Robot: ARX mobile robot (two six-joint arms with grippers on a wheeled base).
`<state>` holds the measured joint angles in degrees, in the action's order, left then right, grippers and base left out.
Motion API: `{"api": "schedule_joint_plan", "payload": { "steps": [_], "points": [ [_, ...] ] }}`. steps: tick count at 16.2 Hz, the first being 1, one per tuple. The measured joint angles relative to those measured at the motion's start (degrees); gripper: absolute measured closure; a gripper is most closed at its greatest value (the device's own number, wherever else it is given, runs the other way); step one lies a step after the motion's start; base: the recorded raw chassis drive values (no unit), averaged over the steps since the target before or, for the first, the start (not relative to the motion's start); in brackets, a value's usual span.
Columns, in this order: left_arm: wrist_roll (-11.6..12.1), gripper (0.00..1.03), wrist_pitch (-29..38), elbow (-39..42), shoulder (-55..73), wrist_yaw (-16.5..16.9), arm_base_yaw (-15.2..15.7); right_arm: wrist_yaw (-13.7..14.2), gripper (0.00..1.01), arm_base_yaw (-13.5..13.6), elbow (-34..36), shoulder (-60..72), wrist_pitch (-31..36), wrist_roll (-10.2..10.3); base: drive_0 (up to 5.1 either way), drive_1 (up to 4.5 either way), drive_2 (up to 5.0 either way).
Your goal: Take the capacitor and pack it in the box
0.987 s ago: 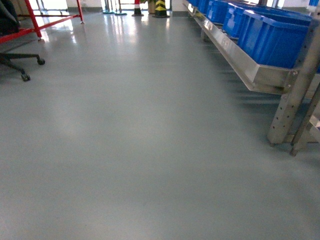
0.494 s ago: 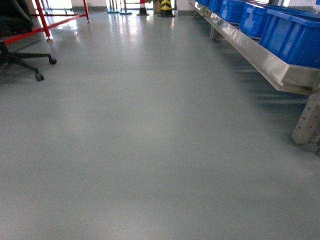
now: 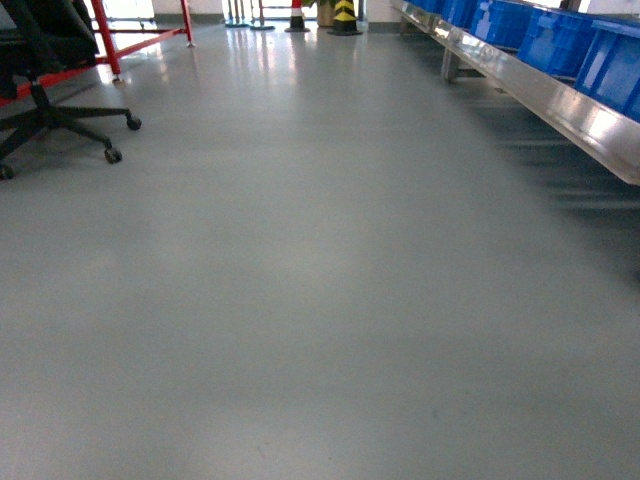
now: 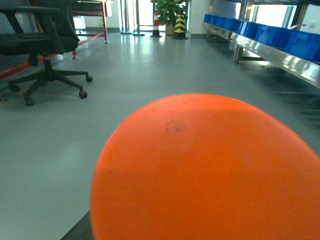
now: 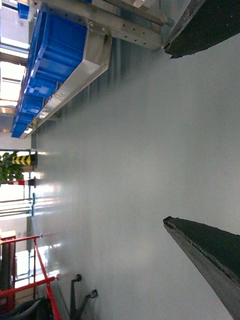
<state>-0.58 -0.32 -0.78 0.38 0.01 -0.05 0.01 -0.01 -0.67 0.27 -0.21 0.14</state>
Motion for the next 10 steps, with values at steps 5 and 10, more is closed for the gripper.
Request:
{"api": "schedule_joint_plan", "payload": {
  "steps": [5,10],
  "points": [
    [0.0,0.59,-0.1,0.0,0.0,0.0,0.0,0.0,0.03,0.0,0.0,0.0,-0.2,0.0,-5.0,2.43,2.4],
    [0.0,0.59,0.0,0.0,0.0,0.0,0.0,0.0,0.03,0.0,0.0,0.0,0.0,0.0,-5.0,2.36,2.4]
  ]
}}
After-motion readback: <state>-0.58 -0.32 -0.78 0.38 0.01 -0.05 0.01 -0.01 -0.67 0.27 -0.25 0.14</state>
